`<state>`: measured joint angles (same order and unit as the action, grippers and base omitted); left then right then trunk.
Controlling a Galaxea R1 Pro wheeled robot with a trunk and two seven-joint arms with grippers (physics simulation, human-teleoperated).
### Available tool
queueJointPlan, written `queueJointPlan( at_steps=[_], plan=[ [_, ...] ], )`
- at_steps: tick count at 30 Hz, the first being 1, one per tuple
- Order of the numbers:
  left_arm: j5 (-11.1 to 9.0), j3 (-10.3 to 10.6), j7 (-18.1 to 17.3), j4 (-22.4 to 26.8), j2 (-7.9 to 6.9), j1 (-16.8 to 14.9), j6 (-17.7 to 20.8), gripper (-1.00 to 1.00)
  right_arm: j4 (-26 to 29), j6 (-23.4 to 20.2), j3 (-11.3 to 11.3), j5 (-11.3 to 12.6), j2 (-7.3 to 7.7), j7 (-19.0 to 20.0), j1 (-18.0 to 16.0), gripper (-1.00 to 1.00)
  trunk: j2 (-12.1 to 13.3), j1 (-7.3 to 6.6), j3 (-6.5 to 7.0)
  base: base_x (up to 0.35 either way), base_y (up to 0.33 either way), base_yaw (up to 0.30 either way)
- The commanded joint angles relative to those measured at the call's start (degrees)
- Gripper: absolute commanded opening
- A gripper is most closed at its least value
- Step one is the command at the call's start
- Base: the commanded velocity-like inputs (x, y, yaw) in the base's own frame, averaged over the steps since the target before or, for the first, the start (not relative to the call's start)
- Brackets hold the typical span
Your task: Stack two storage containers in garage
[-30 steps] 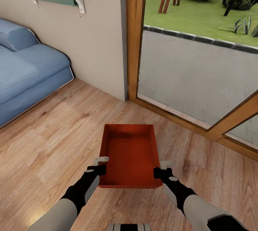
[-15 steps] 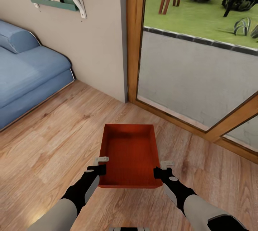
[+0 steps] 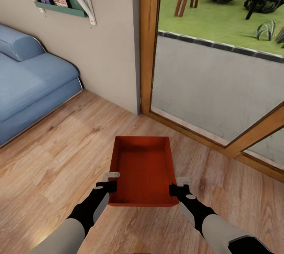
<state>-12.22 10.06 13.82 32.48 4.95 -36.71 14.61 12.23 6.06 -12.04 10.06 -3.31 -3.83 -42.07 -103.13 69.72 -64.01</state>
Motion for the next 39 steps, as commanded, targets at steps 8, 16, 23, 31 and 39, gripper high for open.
queueJointPlan(
  at_steps=[8,16,23,31,39],
  plan=[
    [0.09,-0.13,1.74,0.04,-0.12,-0.02,0.46,-1.0,0.07,0.92,0.42,0.22,0.06,-1.01,-0.03,-1.0,3.21,-1.77,1.41,0.0,0.0,0.0],
    [0.09,-0.13,1.74,0.04,-0.12,-0.02,0.45,-1.0,0.07,0.97,0.35,0.15,0.06,-0.96,-0.03,-1.0,6.42,-3.52,2.85,0.0,0.0,0.0],
    [0.09,-0.13,1.74,0.04,-0.12,-0.02,0.45,-1.0,0.07,0.97,0.35,0.14,0.05,-1.0,-0.03,-1.0,9.23,-5.06,4.11,0.0,0.0,0.0],
    [0.09,-0.13,1.74,0.04,-0.12,-0.02,0.45,-1.0,0.07,0.94,0.35,0.14,0.05,-1.01,-0.03,-1.0,12.43,-6.82,5.54,0.0,0.0,0.0],
    [0.09,-0.13,1.73,0.04,-0.14,-0.02,0.47,-1.0,0.07,0.86,0.35,0.17,0.06,-1.01,-0.03,-1.0,15.64,-8.58,6.98,0.0,0.0,0.0]
  ],
)
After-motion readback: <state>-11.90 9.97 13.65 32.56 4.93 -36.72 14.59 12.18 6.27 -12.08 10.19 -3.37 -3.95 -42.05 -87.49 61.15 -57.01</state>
